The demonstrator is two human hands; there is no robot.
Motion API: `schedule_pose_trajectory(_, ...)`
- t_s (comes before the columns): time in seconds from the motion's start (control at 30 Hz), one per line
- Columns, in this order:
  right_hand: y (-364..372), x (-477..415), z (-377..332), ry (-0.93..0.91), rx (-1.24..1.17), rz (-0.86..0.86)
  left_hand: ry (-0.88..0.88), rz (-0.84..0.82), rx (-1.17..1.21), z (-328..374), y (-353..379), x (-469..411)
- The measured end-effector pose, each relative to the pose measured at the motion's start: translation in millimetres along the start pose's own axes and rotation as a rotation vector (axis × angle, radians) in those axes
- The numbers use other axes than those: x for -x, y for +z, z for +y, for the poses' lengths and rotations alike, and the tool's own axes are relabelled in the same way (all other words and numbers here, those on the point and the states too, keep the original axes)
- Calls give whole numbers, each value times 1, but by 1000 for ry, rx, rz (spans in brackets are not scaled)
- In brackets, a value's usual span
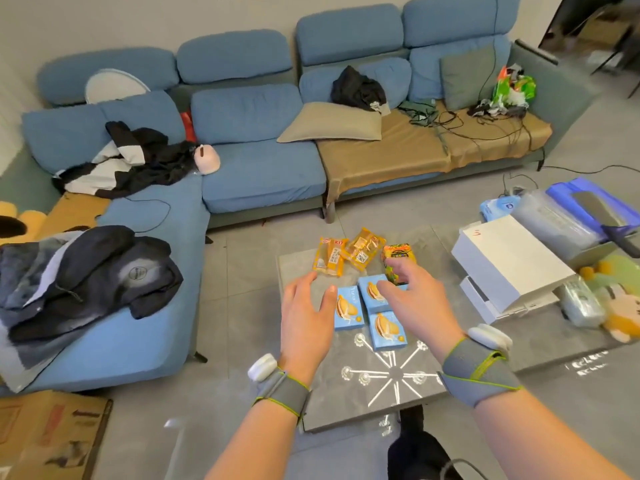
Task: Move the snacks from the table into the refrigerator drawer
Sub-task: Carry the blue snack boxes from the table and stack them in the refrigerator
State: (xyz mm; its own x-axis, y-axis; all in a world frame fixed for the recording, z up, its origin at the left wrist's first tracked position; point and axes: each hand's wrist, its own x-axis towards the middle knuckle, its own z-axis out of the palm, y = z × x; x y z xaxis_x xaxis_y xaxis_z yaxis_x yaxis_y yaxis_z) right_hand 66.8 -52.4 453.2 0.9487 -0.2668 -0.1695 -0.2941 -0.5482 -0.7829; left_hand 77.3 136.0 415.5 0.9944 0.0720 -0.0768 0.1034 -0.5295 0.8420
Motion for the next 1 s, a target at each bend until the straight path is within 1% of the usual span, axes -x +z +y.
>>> schedule_pose_trajectory(0.07, -15, -41, 26, 17, -1, -33, -45, -2, -39, 8, 39, -23)
schedule_pose_trajectory(0.1, -13, -44, 30, 13, -7, -43, -62, -19, -59, 5, 41, -23)
schedule_pose_trajectory(0.13, -25, -68, 46, 40, -21, -53, -94, -24, -73, 9, 64, -37)
schedule_pose_trajectory(0.23, -39, -103, 72, 99, -39, -85, -171, -75, -109, 8, 97, -54)
schedule_pose_trajectory(0.37, -59, -161, 129, 183, -40, -144, -299, -119, -144, 4, 156, -79)
schedule_pose_trajectory(0.47, -62, -187, 156, 249, -22, -164, -368, -129, -174, -7, 172, -86)
schedule_pose_trajectory(0.63, -42, -222, 215, 383, -27, -186, -528, -215, -215, -54, 202, -87)
schedule_pose_trajectory(0.7, -23, -242, 246, 441, -17, -200, -600, -272, -233, -90, 223, -99)
schedule_pose_trajectory(0.8, -9, -248, 276, 488, 37, -242, -683, -328, -221, -120, 236, -105)
schedule_pose_trajectory(0.87, 14, -258, 317, 557, 92, -274, -769, -376, -230, -162, 262, -114)
schedule_pose_trajectory(0.97, 41, -268, 357, 625, 138, -306, -879, -403, -176, -202, 286, -127)
schedule_pose_trajectory(1.0, 42, -272, 360, 632, 151, -302, -889, -406, -159, -205, 289, -132)
